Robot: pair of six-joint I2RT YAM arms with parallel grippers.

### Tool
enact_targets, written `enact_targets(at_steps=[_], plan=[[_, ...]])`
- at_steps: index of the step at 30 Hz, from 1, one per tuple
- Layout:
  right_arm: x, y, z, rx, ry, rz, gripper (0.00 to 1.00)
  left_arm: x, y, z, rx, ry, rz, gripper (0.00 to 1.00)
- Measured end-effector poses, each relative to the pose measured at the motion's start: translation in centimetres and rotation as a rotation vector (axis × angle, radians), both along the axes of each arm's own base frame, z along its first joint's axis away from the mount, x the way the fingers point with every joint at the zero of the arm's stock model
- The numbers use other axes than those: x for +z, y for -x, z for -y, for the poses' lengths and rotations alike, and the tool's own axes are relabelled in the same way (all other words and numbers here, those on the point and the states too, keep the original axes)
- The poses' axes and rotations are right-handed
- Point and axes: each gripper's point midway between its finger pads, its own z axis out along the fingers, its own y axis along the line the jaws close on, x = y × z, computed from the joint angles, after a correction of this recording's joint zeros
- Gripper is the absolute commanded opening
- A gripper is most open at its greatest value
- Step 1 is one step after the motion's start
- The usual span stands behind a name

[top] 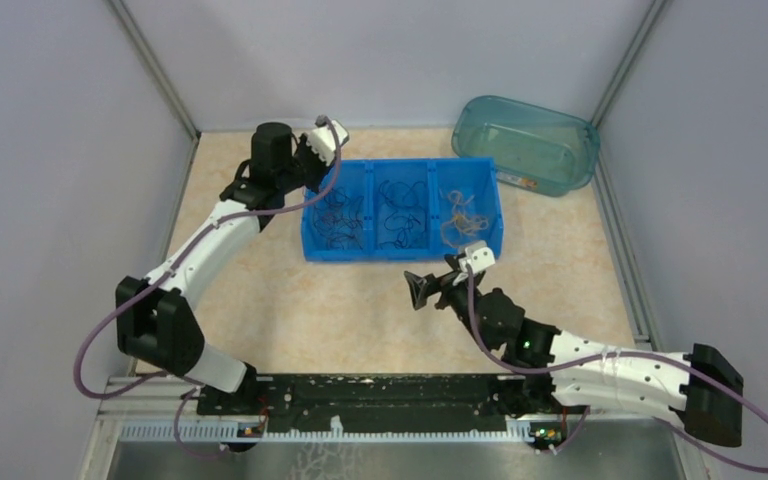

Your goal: Untangle the cables

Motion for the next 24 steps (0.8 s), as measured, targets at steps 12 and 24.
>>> enact_targets(at_steps=[12, 24], plan=[[1.5, -1.3, 2.8, -0.112, 0.026, -0.012, 0.99, -6.4, -2.3, 0.6, -0.024, -0.079, -0.071, 0.62], [1.3, -4.1, 6.9, -0.267, 0.049, -0.076, 0.99, -0.5, -2.3, -4.3, 0.043, 0.091, -0.135, 1.00]])
